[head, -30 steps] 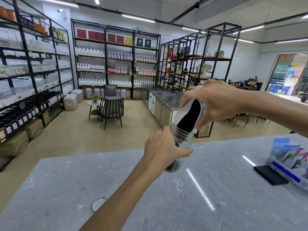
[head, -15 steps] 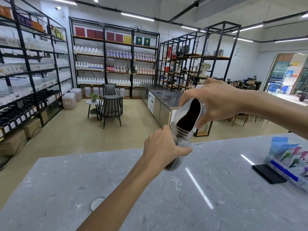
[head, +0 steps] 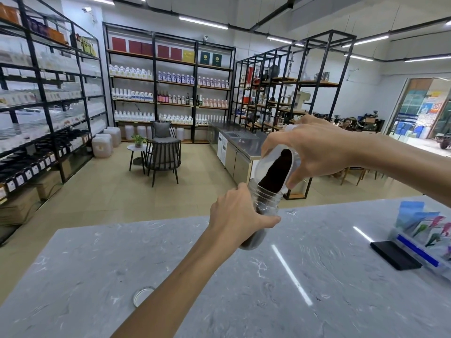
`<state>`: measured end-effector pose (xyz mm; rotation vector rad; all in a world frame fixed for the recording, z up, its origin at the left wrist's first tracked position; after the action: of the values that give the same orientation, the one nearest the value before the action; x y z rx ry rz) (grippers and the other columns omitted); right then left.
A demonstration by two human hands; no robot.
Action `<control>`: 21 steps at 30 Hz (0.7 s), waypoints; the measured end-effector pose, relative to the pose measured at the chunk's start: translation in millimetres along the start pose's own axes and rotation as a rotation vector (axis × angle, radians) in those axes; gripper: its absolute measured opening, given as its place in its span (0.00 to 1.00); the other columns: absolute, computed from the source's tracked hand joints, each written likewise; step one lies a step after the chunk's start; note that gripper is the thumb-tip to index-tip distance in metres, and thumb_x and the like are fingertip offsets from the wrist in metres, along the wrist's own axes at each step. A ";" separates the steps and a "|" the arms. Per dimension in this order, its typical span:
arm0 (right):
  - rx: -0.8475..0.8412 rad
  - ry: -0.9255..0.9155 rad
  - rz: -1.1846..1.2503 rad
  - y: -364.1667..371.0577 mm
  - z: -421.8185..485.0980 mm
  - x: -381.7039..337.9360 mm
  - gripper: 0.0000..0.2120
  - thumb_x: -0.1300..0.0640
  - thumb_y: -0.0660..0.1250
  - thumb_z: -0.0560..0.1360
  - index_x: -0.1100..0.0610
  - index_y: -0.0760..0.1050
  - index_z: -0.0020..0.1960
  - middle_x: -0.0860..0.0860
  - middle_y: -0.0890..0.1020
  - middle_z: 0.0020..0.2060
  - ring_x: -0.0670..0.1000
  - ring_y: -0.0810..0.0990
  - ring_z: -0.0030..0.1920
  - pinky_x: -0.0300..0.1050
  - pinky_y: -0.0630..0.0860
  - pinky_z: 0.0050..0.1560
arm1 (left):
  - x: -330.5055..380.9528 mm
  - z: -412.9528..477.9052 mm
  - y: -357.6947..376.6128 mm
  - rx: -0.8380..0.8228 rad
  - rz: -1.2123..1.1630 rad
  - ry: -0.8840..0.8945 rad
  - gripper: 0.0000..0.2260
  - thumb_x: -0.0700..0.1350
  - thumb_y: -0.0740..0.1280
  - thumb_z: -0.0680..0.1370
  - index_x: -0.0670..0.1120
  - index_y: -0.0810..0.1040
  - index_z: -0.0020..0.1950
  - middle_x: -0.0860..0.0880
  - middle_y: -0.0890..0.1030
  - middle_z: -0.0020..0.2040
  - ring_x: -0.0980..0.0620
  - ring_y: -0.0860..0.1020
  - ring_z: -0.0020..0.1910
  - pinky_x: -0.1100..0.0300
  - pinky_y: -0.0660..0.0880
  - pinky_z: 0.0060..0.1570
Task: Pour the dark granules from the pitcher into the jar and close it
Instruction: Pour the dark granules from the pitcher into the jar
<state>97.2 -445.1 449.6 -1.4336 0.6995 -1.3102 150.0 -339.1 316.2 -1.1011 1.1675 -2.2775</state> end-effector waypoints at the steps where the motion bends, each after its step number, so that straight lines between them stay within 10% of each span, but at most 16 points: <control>1: -0.002 0.003 0.003 -0.3 0.0 -0.2 0.35 0.37 0.79 0.63 0.38 0.66 0.64 0.35 0.77 0.60 0.43 0.74 0.56 0.55 0.61 0.64 | 0.0 -0.2 -0.1 0.001 0.000 0.001 0.32 0.69 0.73 0.66 0.47 0.72 0.56 0.50 0.79 0.50 0.47 0.77 0.48 0.55 0.70 0.42; 21: -0.005 0.029 0.078 -1.2 -2.2 4.1 0.36 0.37 0.79 0.62 0.36 0.65 0.64 0.35 0.78 0.61 0.38 0.72 0.57 0.59 0.67 0.64 | 2.9 -0.5 0.6 0.003 0.005 -0.005 0.32 0.69 0.73 0.66 0.46 0.72 0.56 0.49 0.79 0.50 0.46 0.77 0.49 0.55 0.69 0.42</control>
<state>95.8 -449.1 451.9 -1.3801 0.7711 -1.2717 147.7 -341.0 316.9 -1.1009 1.1627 -2.2709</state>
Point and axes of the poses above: each hand's wrist, its own z-axis towards the middle knuckle, its own y-axis out of the palm, x = y × z, the point moved 6 cm from there along z, towards the middle knuckle
